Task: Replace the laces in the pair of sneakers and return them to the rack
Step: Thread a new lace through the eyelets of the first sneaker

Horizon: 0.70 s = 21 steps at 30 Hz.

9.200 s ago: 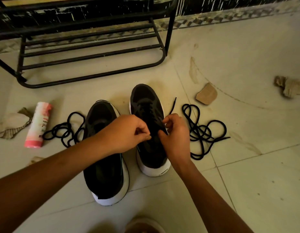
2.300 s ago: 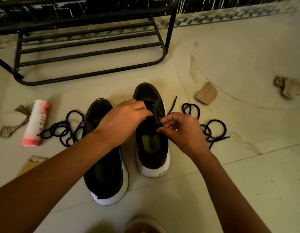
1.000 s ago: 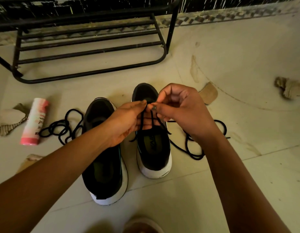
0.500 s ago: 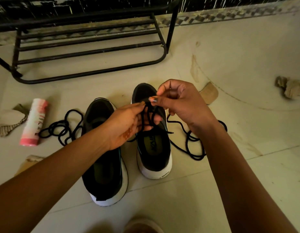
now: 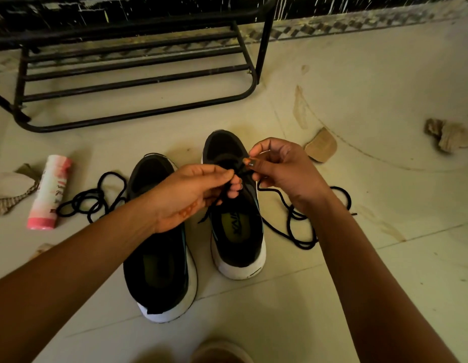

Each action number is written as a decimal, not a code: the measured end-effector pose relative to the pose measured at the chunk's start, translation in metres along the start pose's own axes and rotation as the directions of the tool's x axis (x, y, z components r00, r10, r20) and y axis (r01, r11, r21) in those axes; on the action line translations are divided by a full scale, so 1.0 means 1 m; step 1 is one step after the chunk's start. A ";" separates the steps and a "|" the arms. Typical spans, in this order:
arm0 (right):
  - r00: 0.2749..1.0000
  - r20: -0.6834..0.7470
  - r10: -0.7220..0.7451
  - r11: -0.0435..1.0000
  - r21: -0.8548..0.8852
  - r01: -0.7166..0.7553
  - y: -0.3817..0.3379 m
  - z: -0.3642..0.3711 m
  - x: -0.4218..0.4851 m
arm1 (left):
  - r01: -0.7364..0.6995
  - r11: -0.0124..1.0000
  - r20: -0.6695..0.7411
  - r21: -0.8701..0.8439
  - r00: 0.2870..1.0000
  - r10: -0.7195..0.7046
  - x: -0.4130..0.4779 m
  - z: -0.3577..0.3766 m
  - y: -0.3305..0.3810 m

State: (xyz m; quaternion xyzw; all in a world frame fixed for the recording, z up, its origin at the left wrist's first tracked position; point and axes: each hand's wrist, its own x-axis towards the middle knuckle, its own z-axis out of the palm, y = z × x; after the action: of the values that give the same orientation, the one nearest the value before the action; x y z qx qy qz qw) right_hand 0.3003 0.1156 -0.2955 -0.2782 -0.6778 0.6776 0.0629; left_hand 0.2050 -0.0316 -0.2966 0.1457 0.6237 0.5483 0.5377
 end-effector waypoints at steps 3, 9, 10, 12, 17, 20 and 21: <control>0.999 0.023 0.024 0.998 0.049 -0.025 0.003 0.003 0.000 | -0.090 0.972 -0.119 0.217 0.986 0.118 0.000 0.000 -0.002; 0.999 0.049 -0.011 1.000 0.028 0.009 0.005 0.007 -0.001 | -0.160 0.892 -0.276 0.423 0.915 0.295 0.008 0.006 -0.008; 0.999 0.050 -0.011 1.000 0.023 0.010 0.006 0.007 -0.001 | -0.147 0.889 -0.277 0.433 0.917 0.287 0.008 0.007 -0.008; 0.999 0.046 -0.012 1.000 0.023 0.011 0.008 0.006 -0.002 | -0.137 0.897 -0.270 0.421 0.925 0.268 0.008 0.006 -0.007; 1.000 0.005 -0.007 0.999 0.048 0.007 0.015 0.004 0.000 | -0.153 0.936 -0.181 0.317 0.959 0.218 0.004 -0.007 -0.001; 1.000 -0.011 0.001 1.000 0.029 -0.001 0.021 0.002 0.000 | -0.121 0.927 -0.130 0.355 0.975 0.178 0.002 -0.022 0.004; 1.000 -0.014 0.005 1.000 0.016 -0.005 0.022 0.000 0.000 | -0.112 0.905 -0.122 0.410 0.977 0.176 0.001 -0.027 0.005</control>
State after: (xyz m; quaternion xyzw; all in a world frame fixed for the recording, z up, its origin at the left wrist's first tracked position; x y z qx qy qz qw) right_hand 0.3066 0.1136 -0.3169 -0.2840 -0.6711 0.6814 0.0682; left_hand 0.1801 -0.0433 -0.2977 0.2551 0.7502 0.4569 0.4041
